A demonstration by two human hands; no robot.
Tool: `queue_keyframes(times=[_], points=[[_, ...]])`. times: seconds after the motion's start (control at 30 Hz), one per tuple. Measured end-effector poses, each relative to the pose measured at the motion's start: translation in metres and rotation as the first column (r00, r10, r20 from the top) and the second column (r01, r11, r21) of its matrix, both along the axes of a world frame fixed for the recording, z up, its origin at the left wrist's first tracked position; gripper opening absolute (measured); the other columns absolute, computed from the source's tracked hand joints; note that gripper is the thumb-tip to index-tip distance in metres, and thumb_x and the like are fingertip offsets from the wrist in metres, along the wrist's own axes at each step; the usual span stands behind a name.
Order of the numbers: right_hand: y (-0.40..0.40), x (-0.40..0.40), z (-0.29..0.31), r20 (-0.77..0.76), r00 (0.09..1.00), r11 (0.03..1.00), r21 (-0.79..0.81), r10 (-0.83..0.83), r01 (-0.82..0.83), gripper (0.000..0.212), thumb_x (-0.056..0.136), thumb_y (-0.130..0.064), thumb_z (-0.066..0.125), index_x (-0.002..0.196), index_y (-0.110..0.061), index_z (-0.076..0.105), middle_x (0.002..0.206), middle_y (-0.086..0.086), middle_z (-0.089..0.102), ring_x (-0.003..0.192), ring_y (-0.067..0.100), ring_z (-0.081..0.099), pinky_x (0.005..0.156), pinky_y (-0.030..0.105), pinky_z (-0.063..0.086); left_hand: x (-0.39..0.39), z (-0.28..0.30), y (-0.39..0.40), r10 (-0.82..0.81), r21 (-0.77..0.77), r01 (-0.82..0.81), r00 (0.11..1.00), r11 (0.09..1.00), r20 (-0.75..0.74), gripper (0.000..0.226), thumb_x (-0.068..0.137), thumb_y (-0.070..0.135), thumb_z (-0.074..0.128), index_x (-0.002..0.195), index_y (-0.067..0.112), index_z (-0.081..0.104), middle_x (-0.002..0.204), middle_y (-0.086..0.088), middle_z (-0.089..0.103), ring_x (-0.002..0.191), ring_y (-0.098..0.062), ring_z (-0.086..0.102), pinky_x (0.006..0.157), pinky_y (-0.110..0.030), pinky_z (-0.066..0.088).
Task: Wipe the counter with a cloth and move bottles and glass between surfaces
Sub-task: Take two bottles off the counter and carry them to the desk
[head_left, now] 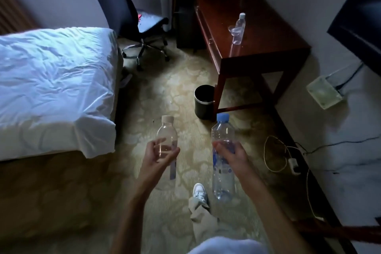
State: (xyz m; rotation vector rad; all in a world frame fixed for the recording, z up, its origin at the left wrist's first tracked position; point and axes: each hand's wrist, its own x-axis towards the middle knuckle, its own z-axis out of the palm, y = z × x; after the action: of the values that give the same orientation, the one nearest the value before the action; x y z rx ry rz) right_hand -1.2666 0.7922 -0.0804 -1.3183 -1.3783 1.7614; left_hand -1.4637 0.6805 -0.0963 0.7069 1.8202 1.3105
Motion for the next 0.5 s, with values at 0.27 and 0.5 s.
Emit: queue_keyframes(times=[0.27, 0.5], points=[[0.216, -0.143, 0.036, -0.085, 0.996, 0.999, 0.029, -0.028, 0.030, 0.044, 0.082, -0.026, 0.072, 0.117, -0.005, 0.057, 0.114, 0.009, 0.066, 0.107, 0.021, 0.064, 0.093, 0.034, 0.051, -0.129, 0.045, 0.199, -0.005, 0.051, 0.007, 0.999, 0.999, -0.049, 0.066, 0.073, 0.036, 0.075, 0.128, 0.012, 0.047, 0.105, 0.005, 0.067, 0.094, -0.007, 0.071, 0.077, -0.023, 0.056], [0.352, -0.234, 0.006, -0.083, 0.984, 0.988, -0.031, -0.157, 0.154, 0.044, 0.082, -0.020, 0.073, 0.119, -0.001, 0.056, 0.107, 0.008, 0.067, 0.093, 0.012, 0.065, 0.078, 0.016, 0.052, -0.232, 0.023, 0.347, -0.046, 0.045, 0.046, 0.999, 0.998, -0.005, 0.046, 0.083, 0.021, 0.073, 0.121, 0.011, 0.050, 0.102, 0.004, 0.066, 0.085, 0.006, 0.069, 0.070, -0.015, 0.055]])
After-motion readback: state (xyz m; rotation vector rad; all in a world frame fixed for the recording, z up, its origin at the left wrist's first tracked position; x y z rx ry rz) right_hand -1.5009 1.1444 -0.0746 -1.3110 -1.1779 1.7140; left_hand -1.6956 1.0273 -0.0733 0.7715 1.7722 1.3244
